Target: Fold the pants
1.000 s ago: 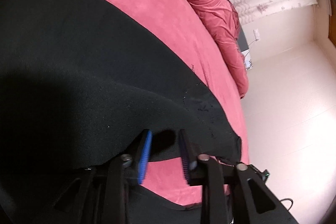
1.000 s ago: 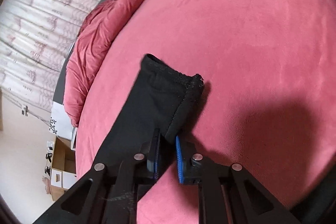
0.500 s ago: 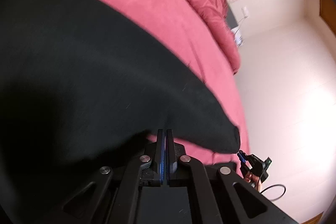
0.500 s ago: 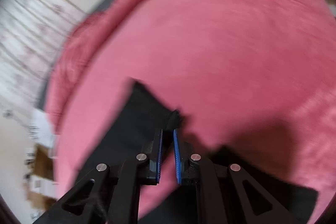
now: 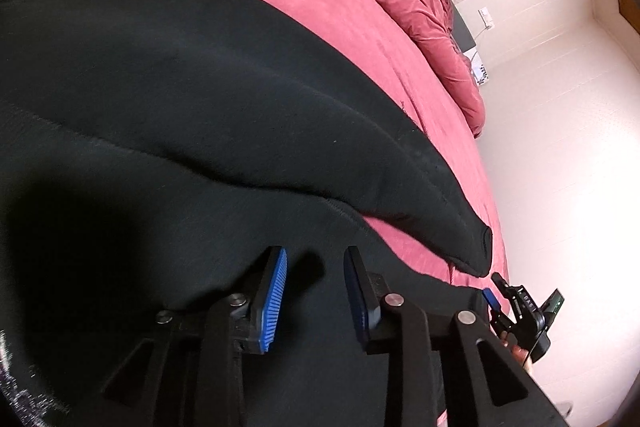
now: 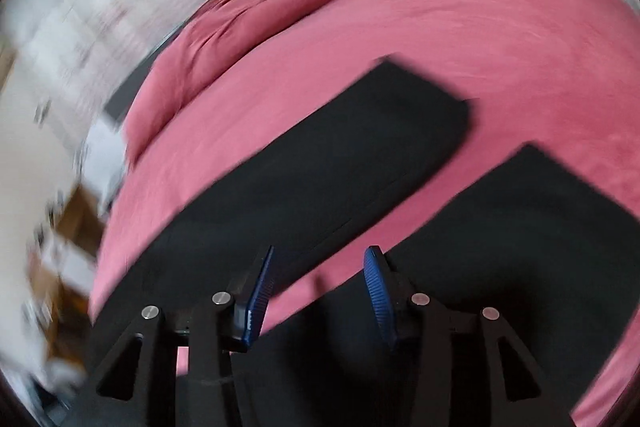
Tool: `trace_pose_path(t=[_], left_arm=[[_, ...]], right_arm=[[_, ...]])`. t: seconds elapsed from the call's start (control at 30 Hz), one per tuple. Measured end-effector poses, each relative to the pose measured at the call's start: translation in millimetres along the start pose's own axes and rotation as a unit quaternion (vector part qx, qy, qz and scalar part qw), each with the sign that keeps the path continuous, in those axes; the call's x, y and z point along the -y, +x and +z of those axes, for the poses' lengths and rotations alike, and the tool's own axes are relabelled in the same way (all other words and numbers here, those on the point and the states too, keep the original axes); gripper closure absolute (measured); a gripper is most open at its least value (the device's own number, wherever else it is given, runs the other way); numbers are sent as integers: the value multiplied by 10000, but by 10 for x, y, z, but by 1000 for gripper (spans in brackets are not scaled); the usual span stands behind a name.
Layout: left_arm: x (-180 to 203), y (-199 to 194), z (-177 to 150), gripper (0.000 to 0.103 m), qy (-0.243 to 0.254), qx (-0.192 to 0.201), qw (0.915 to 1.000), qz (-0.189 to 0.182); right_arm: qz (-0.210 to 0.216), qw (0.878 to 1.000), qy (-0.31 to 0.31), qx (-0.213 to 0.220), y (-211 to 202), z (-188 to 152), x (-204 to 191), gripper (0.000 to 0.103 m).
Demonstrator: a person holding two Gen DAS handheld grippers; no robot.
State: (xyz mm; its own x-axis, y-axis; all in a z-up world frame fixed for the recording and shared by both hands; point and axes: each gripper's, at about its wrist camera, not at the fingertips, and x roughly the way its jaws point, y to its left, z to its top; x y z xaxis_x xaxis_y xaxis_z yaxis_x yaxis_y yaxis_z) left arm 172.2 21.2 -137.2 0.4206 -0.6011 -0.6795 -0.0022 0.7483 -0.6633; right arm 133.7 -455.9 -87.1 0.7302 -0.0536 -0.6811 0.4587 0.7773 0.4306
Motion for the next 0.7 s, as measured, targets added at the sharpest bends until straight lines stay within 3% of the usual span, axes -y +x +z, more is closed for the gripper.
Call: trace_pose_path(t=[0.1,0.23,0.33,0.5,0.63,0.7], left_arm=[[-28,-130,49,71,40,49,9999,114],[-111,-306,380,60,4,395,9987,329],[-302,-486,597,59,-187,628,9967,471],[-680,-753,959,58,-519,965,9898,914],[-937,-863,1240,54,-794,1179,9830,1164],[-1031,-877,1353,52,-887,1289,9792,1292]], right_arm=[[169,9945,-1029,-27,61,-391,-553,56],[302,9838,-1759,-143,244,-694,-918,56],[-4,9829,-1818,-291,414,-846,-943,55],[53,9845,-1720,-328,461,-827,-884,54],[4,9789,-2008,-367,461,-919,-949,39],[-101,9761,-2141,-365,491,-937,-1026,37]])
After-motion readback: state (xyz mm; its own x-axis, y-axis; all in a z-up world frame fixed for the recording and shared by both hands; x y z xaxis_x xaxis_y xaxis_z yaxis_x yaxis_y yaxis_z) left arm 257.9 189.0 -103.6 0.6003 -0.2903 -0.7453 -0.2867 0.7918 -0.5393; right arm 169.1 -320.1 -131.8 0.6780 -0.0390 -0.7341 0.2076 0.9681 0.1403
